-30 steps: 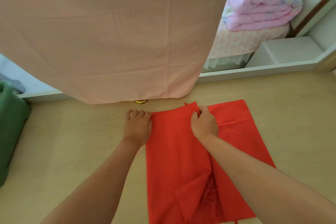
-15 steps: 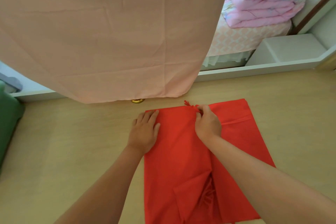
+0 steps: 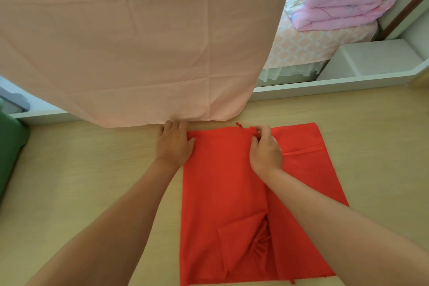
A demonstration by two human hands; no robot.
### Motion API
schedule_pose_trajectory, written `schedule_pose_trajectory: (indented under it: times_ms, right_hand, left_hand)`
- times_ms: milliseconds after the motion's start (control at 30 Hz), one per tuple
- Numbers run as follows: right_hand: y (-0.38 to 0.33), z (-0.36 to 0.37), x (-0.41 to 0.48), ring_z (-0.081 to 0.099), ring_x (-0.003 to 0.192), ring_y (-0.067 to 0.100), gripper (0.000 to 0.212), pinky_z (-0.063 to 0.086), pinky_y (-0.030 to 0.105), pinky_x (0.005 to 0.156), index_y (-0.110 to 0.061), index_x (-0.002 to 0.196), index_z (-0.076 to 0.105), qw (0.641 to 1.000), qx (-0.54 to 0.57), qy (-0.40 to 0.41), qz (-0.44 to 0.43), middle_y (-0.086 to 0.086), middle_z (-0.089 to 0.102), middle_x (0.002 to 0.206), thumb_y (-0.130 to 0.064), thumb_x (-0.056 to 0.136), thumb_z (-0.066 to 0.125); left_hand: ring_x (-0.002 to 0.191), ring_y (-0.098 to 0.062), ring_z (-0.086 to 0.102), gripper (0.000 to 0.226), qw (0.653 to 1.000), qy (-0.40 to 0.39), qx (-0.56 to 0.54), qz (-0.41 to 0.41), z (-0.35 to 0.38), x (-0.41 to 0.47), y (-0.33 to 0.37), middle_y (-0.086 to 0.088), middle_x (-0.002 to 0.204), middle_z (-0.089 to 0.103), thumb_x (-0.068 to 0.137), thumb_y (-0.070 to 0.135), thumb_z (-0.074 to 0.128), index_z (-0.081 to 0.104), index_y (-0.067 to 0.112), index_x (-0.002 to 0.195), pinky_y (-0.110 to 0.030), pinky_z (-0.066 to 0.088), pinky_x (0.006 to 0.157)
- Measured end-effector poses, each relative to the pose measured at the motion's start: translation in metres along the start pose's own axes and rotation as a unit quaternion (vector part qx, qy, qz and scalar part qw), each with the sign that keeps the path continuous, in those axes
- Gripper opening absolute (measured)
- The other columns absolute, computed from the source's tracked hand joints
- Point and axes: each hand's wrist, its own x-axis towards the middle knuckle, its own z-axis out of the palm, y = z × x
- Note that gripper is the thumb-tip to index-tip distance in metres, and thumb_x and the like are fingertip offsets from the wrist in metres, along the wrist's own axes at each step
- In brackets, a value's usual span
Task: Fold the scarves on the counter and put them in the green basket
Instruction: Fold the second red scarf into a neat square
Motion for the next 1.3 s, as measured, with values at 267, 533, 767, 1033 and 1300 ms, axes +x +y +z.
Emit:
schedule_pose_trajectory:
  times_ms: [267, 533, 767, 1033, 1300]
  right_hand:
    - [0.021, 0.001, -0.031, 0.055, 0.109, 0.026, 0.035, 0.044, 0.041, 0.086, -0.022, 0.12, 0.063, 0.915, -0.216, -0.032, -0.341, 0.004, 0.057, 0.125, -0.022, 0.085, 0.061]
    - [0.042, -0.014, -0.048, 0.042, 0.14, 0.026, 0.05, 0.038, 0.047, 0.112, -0.024, 0.139, 0.054, 0.861, -0.33, -0.15, -0.358, 0.006, 0.045, 0.152, -0.035, 0.092, 0.044]
    - [0.019, -0.033, -0.108, 0.059, 0.1, 0.018, 0.038, 0.038, 0.038, 0.088, -0.032, 0.116, 0.067, 0.844, -0.257, -0.268, -0.388, -0.007, 0.061, 0.109, -0.041, 0.087, 0.044]
    - [0.026, -0.052, -0.142, 0.058, 0.112, 0.008, 0.044, 0.038, 0.03, 0.1, -0.031, 0.121, 0.066, 0.84, -0.24, -0.407, -0.267, -0.014, 0.064, 0.12, -0.036, 0.078, 0.07]
    - [0.031, -0.087, -0.183, 0.061, 0.096, 0.019, 0.029, 0.036, 0.034, 0.087, -0.024, 0.085, 0.075, 0.793, -0.349, -0.436, -0.244, -0.01, 0.069, 0.088, -0.025, 0.074, 0.048]
  left_hand:
    - [0.135, -0.026, 0.043, 0.045, 0.988, 0.005, -0.067, 0.142, 0.028, -0.067, 0.033, -0.003, 0.148, 0.045, 0.094, 0.031, 0.048, 0.052, 0.021, 0.138, -0.043, 0.037, 0.108]
    - [0.146, -0.028, 0.028, 0.063, 0.998, -0.052, 0.025, 0.026, 0.028, -0.108, 0.014, -0.01, 0.158, 0.031, 0.096, 0.045, 0.031, 0.036, 0.014, 0.15, -0.049, 0.027, 0.116]
    - [0.123, -0.023, 0.053, 0.043, 0.99, -0.041, -0.076, 0.109, 0.011, -0.18, 0.043, -0.001, 0.133, 0.054, 0.089, 0.026, 0.042, 0.056, 0.018, 0.129, -0.035, 0.043, 0.104]
    - [0.15, -0.025, 0.017, 0.089, 0.986, -0.111, -0.066, 0.102, 0.016, -0.235, 0.033, -0.006, 0.162, 0.02, 0.079, 0.073, 0.045, 0.03, 0.026, 0.153, -0.04, 0.019, 0.121]
    - [0.142, -0.028, -0.034, 0.132, 0.966, -0.212, -0.001, 0.148, -0.001, -0.255, 0.018, -0.008, 0.151, -0.037, 0.045, 0.106, 0.024, -0.021, 0.041, 0.15, -0.046, -0.011, 0.12]
